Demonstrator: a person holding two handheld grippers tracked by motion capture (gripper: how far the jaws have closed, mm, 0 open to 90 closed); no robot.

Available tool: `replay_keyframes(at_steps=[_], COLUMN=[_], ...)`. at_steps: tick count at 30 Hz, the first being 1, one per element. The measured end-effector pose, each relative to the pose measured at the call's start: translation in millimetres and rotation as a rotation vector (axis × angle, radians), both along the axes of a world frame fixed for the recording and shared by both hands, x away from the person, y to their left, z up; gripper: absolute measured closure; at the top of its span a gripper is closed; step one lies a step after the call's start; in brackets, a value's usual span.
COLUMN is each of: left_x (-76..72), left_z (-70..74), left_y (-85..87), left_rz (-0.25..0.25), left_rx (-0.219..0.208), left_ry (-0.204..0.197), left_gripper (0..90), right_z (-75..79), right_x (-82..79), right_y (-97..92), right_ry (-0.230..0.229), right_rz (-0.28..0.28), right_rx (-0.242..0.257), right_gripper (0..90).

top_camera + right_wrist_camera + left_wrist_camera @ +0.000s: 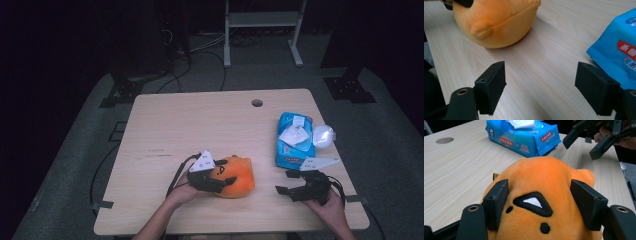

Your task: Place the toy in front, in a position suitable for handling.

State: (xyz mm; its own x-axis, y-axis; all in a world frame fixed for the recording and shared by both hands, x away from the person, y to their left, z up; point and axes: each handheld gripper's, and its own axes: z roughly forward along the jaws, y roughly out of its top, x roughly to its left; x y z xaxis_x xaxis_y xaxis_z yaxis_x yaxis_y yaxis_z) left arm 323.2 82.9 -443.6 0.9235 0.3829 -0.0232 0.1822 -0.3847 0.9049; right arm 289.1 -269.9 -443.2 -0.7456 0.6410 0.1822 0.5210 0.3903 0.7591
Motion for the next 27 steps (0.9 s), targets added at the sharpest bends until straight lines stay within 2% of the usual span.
replay_keyframes(at_steps=[4,5,7,8,9,11,12,15,17,18,20,21,24,27], left_x=[-0.1,-0.2,-0.2,-0.2,0.4,0.4,0.5,0.1,-0.3,-0.3,-0.3,-0.4,0.0,1.2], left_z=[-0.8,-1.3,-2.0,-2.0,-2.6,-3.0,-3.3,-3.8,-3.9,-3.9,-3.8,-3.6,-3.9,-5.1], left_y=[0.4,1.2,2.0,2.0,1.6,1.4,1.4,1.4,1.1,1.1,0.4,0.3,0.6,1.5], left_rz=[-0.012,-0.02,-0.023,-0.023,-0.023,-0.023,-0.023,-0.02,-0.019,-0.019,-0.021,-0.024,-0.026,-0.029], left_rx=[0.003,0.005,0.003,0.003,-0.002,-0.004,-0.005,-0.008,-0.008,-0.008,-0.008,-0.003,-0.008,-0.018], left_ry=[0.0,-0.004,0.0,0.0,0.002,0.002,0.002,0.005,0.005,0.005,0.009,0.007,0.01,0.014], left_gripper=[31.9,31.3,31.0,30.9,30.6,30.3,30.3,29.9,29.5,29.3,28.7,28.7,28.7,28.5], right_z=[4.9,12.6,19.6,19.6,27.4,34.3,34.3,42.9,43.2,43.2,41.6,38.3,32.5,27.2], right_x=[0.3,1.1,2.7,2.7,5.6,9.7,9.7,27.3,39.7,39.7,52.4,64.1,79.7,93.3], right_y=[-2.3,-4.8,-8.1,-8.1,-12.0,-16.2,-16.2,-24.6,-29.5,-29.5,-33.7,-37.2,-41.1,-40.8], right_ry=[-0.022,-0.063,-0.093,-0.093,-0.124,-0.158,-0.158,-0.184,-0.189,-0.189,-0.184,-0.182,-0.168,-0.156], right_rz=[-0.003,-0.015,-0.036,-0.036,-0.052,-0.075,-0.075,-0.12,-0.15,-0.15,-0.182,-0.214,-0.237,-0.262], right_rx=[-0.001,-0.007,0.013,0.013,0.026,0.026,0.026,0.027,0.026,0.026,0.02,0.012,0.015,-0.005], right_gripper=[24.1,24.3,24.4,24.4,24.4,24.4,24.4,24.7,26.5,26.5,25.1,25.0,21.2,22.0])
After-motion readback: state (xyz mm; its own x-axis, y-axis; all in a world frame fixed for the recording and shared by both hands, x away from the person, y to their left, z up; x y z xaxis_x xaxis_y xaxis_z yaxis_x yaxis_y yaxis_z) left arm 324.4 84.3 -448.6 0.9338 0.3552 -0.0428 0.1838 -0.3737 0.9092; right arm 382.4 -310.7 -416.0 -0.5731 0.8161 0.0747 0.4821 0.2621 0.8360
